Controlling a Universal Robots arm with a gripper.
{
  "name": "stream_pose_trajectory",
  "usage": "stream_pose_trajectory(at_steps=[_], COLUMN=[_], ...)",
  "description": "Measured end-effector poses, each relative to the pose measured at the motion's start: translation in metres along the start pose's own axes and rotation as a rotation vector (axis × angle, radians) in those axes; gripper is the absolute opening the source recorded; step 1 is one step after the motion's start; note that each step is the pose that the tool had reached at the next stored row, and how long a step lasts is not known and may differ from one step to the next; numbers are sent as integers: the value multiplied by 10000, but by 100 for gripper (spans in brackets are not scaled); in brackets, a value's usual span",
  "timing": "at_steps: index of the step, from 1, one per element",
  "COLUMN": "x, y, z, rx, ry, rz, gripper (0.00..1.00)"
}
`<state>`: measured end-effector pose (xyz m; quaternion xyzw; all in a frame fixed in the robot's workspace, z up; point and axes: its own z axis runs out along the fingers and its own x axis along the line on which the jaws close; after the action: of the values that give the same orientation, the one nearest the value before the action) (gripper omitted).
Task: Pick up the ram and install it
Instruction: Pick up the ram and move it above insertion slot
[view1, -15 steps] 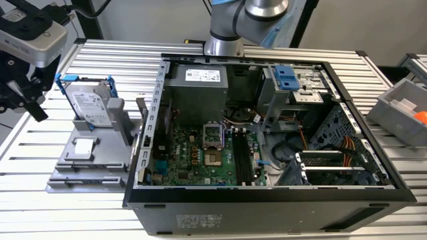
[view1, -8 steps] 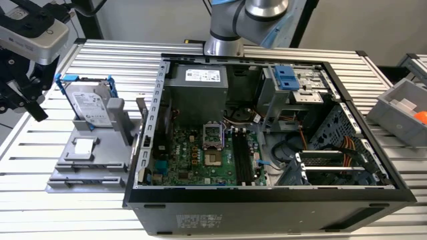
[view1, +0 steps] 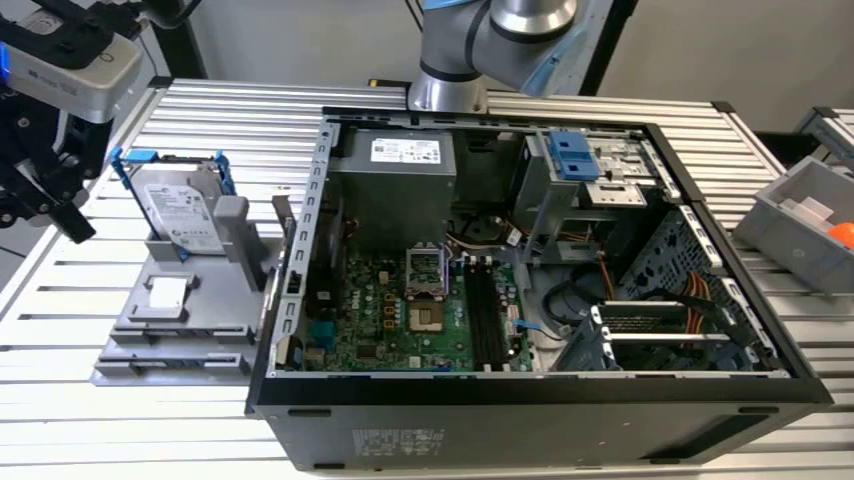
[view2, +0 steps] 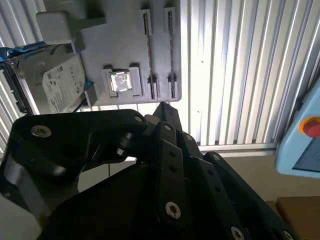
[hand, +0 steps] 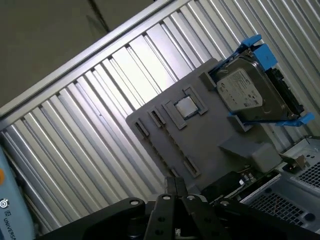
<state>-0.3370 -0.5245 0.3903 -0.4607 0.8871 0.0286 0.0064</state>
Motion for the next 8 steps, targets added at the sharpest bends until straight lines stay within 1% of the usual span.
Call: stream_pose_trajectory(at_steps=[8], x=[0], y=[0], z=[0], rx=[-28], ry=[34], rz=[-739], gripper=[0])
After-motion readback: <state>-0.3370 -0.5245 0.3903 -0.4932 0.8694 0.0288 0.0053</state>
